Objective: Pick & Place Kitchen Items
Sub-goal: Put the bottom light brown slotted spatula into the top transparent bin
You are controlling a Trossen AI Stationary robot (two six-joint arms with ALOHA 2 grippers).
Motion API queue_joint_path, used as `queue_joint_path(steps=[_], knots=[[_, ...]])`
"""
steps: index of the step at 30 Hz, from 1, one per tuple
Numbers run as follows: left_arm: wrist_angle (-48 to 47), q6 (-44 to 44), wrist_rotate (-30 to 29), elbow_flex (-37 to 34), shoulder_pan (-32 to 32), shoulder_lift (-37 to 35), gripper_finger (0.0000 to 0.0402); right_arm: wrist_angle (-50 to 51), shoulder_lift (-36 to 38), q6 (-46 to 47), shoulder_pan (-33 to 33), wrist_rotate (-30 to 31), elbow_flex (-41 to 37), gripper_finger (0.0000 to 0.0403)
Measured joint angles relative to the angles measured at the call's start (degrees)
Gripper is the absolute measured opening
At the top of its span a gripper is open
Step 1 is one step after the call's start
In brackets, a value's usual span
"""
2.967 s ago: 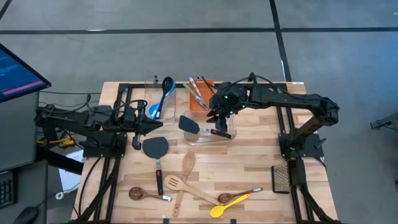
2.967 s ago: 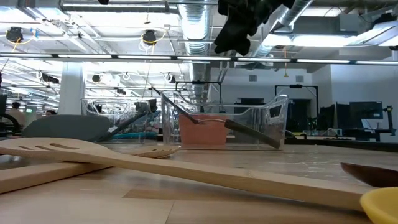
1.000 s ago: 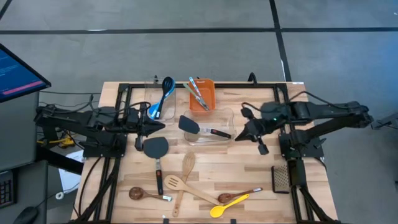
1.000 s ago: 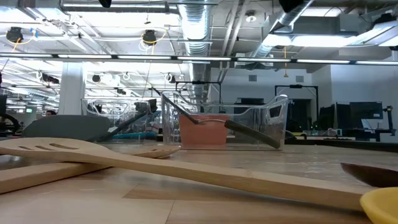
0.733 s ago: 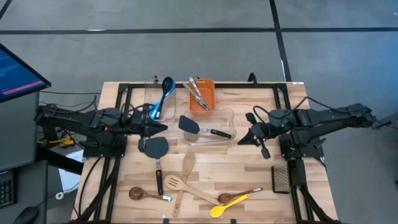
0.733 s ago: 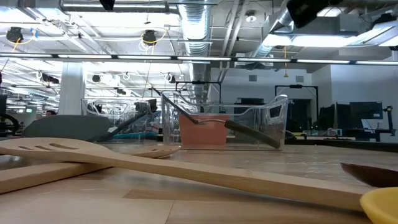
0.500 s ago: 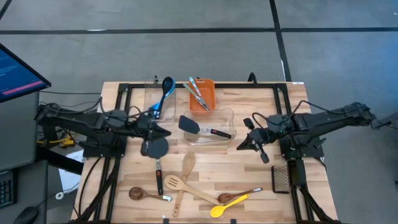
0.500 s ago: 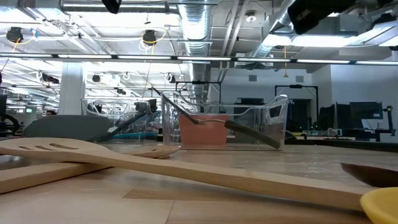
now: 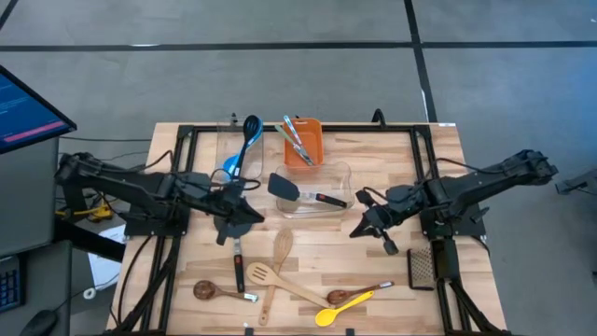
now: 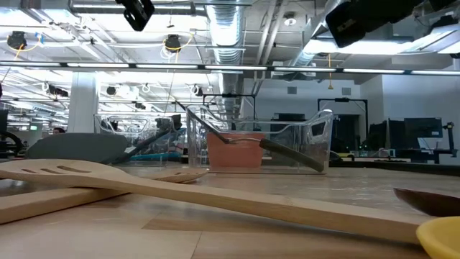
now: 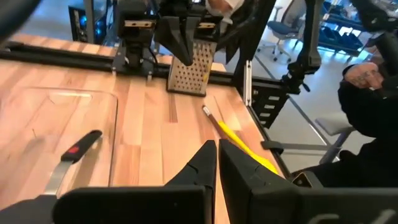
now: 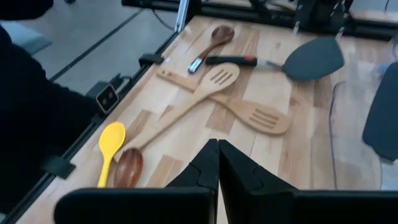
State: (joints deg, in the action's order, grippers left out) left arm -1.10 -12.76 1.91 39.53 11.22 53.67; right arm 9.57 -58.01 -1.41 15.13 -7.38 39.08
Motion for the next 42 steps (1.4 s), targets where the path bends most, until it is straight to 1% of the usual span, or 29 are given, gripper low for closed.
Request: queue_joint_path(steps=[6,11,15,17,21,24,26,28,34,42], knots=[[1.68,-0.15,-0.04,0.00,0.00,3.21,0.0003,-1.84,-3.07,1.12,0.21,-0.03,0.01,0.0000],[7.60,0.50,-0.17,0.00,1.04,7.78,0.0003,-2.93,-4.10,1.40,0.29,-0.02,0.03,0.0000],[12.89,0.72,-0.13,0.00,3.14,11.59,0.0003,-2.94,-3.61,-0.60,0.23,-0.03,0.03,0.0000],[15.06,0.75,-0.13,0.00,4.35,12.97,0.0003,-2.20,-2.63,-1.70,0.23,-0.04,-0.03,0.0000],[16.08,1.34,-0.89,0.00,7.12,15.00,0.0003,-1.95,-1.43,-2.88,0.23,-0.05,-0.05,0.0000],[16.55,3.14,-5.16,-0.02,9.98,16.54,0.0003,-2.59,-1.21,-5.19,0.23,-0.07,0.08,0.0000],[18.45,3.33,-7.67,0.00,11.50,17.72,0.0003,-2.63,-1.00,-6.28,0.23,-0.07,0.03,0.0000],[20.43,3.32,-8.76,-0.04,12.84,18.35,0.0003,-1.94,-0.95,-6.90,0.23,-0.11,0.06,0.0000],[25.57,3.09,-9.11,0.00,14.23,18.86,0.0003,3.88,1.47,-6.07,0.08,-0.24,-0.01,0.0000],[25.83,3.50,-9.46,1.44,13.81,19.76,0.0003,3.73,7.03,-6.69,0.10,-0.26,-0.01,0.0000]])
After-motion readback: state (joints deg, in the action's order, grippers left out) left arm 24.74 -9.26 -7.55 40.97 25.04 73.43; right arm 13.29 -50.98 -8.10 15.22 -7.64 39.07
